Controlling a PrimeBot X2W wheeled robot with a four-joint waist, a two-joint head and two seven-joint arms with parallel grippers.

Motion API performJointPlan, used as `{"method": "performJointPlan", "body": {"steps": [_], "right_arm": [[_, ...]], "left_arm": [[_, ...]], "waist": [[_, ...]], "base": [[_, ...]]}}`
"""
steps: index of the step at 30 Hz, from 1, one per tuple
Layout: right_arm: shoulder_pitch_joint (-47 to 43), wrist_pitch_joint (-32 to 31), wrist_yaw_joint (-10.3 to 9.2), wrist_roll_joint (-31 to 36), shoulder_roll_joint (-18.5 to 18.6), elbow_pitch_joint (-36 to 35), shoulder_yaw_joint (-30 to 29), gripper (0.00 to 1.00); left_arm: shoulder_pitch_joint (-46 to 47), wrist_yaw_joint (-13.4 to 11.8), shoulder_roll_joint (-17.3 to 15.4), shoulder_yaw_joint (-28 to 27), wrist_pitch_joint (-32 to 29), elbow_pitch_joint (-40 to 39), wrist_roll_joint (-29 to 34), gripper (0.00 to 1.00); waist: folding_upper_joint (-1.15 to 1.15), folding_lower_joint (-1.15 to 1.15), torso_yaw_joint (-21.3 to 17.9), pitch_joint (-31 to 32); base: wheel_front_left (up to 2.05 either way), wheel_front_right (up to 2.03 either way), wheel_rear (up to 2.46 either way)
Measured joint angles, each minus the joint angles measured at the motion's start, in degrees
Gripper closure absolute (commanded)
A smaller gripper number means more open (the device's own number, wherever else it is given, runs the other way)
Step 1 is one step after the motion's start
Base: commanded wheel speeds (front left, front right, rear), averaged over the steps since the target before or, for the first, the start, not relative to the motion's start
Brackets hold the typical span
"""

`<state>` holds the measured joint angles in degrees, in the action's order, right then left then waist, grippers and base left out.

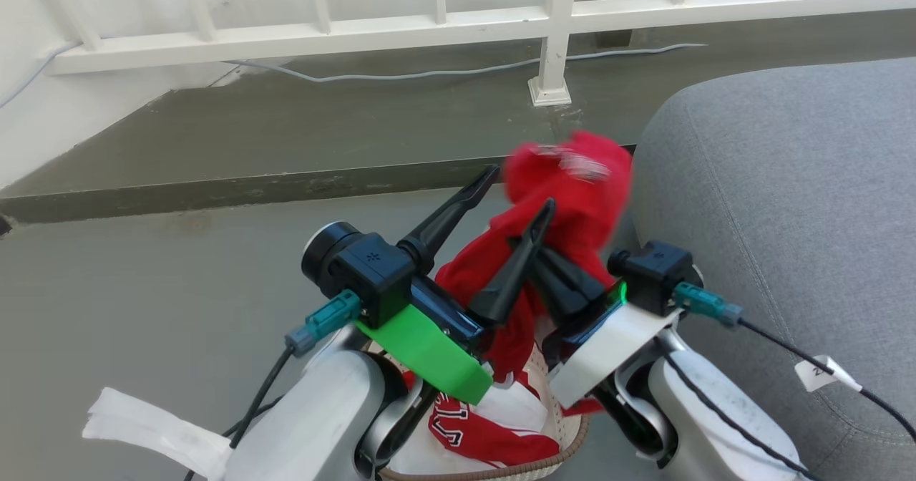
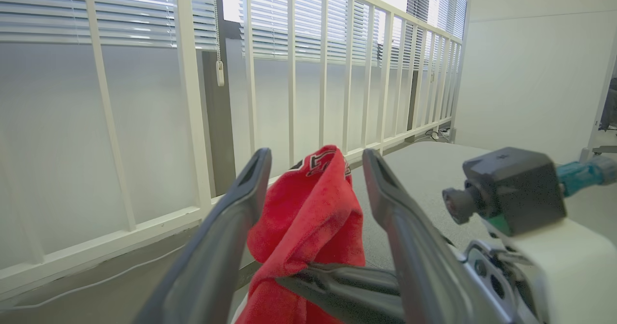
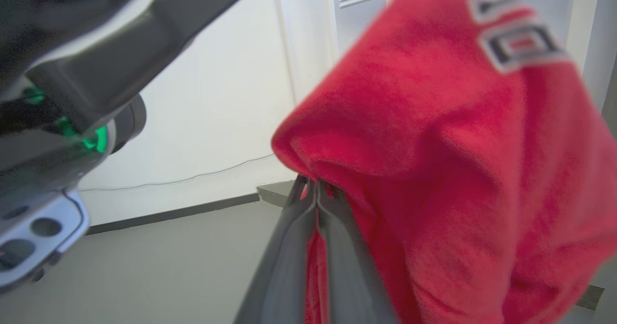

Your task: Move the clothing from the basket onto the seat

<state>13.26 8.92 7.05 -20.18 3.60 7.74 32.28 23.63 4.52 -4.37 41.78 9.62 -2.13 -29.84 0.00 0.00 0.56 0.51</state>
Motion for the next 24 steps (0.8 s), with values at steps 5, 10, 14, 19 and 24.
{"method": "performJointPlan", "body": {"steps": [5, 10, 14, 19, 24], "right_arm": [[0.6, 0.9, -0.45, -0.2, 0.5, 0.3, -2.0, 1.00], [0.7, 1.2, -0.75, -0.6, 1.7, 1.3, -3.6, 1.00], [0.7, 1.5, -1.94, -1.0, 2.5, 2.1, -5.8, 1.00], [0.7, 1.6, -3.01, -1.3, 4.0, 2.8, -8.1, 1.00], [0.7, 2.1, -3.65, -1.6, 4.7, 3.2, -9.8, 1.00]], "left_arm": [[0.0, 0.1, -0.8, 1.2, -0.9, -0.6, 0.5, 0.00], [-0.4, 0.5, -2.9, 2.6, -2.0, -1.1, 2.3, 0.00], [-2.4, 0.5, -4.4, 4.1, -3.6, -1.0, 2.7, 0.00], [-4.3, 0.6, -5.9, 6.1, -5.4, -0.5, 3.3, 0.00], [-5.4, 0.6, -6.2, 6.6, -6.1, -0.7, 3.3, 0.00]], "waist": [[0.00, 0.00, -0.3, 0.1], [0.00, 0.00, -1.0, 0.2], [0.00, 0.00, -2.0, 0.2], [0.00, 0.00, -3.3, -0.2], [0.00, 0.00, -5.0, -0.8]], "base": [[0.00, 0.00, 0.00], [0.00, 0.00, 0.00], [0.00, 0.00, 0.00], [0.00, 0.00, 0.00], [0.00, 0.00, 0.00]]}}
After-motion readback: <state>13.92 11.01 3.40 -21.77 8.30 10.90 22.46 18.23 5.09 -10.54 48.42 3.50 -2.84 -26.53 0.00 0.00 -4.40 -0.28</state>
